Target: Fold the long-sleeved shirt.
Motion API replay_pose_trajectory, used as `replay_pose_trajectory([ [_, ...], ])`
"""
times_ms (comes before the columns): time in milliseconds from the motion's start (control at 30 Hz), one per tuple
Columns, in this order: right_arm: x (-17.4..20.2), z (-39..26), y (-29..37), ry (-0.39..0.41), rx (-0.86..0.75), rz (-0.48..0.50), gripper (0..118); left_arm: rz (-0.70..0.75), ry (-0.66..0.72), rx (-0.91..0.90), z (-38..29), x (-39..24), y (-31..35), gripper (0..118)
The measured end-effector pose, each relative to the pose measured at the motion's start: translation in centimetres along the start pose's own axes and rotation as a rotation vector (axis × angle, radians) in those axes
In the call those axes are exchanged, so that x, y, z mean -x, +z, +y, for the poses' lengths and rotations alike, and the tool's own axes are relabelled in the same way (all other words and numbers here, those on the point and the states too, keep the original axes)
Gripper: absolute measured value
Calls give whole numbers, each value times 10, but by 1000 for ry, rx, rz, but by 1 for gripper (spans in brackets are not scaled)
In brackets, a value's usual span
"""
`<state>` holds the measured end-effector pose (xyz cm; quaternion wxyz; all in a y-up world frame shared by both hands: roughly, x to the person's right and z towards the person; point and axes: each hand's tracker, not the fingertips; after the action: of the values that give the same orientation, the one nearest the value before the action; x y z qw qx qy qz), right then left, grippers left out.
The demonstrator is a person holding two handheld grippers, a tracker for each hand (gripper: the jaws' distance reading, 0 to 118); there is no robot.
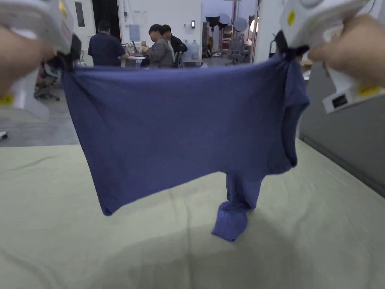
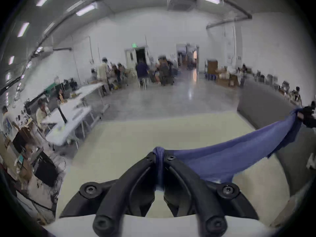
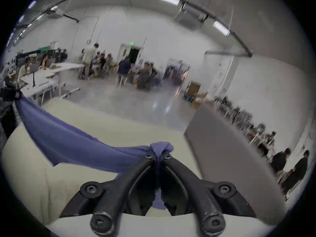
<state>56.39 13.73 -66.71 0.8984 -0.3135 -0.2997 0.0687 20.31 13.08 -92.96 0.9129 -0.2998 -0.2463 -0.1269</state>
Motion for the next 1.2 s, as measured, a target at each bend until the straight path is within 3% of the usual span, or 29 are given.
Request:
replay_pose_trajectory([
  [133, 44, -117, -81, 7, 228, 148, 0, -39, -71, 173, -111, -19, -77, 4],
  [233, 74, -199, -91, 42, 349, 182, 0, -74, -24, 305, -187, -15, -102, 4],
  [300, 80, -248, -88, 17, 404, 233, 0, -61, -40, 369, -232, -9, -104, 4],
  [500, 75, -349, 9, 29, 420, 347, 0, -103, -98, 465, -341, 20, -20, 4],
  [633, 67, -400, 91, -13, 446, 415, 0, -145, -99, 503, -401, 31, 59, 4],
  [833, 69, -477, 181, 34, 497, 447, 0, -195, -82, 563, -478, 33, 153, 4],
  [1033, 74, -543, 229, 67, 593, 472, 0, -239, -103, 592, -539, 29, 200, 4],
  [1200, 81, -574, 224, 58, 649, 469, 0, -245, -74, 638, -581, 29, 202, 4],
])
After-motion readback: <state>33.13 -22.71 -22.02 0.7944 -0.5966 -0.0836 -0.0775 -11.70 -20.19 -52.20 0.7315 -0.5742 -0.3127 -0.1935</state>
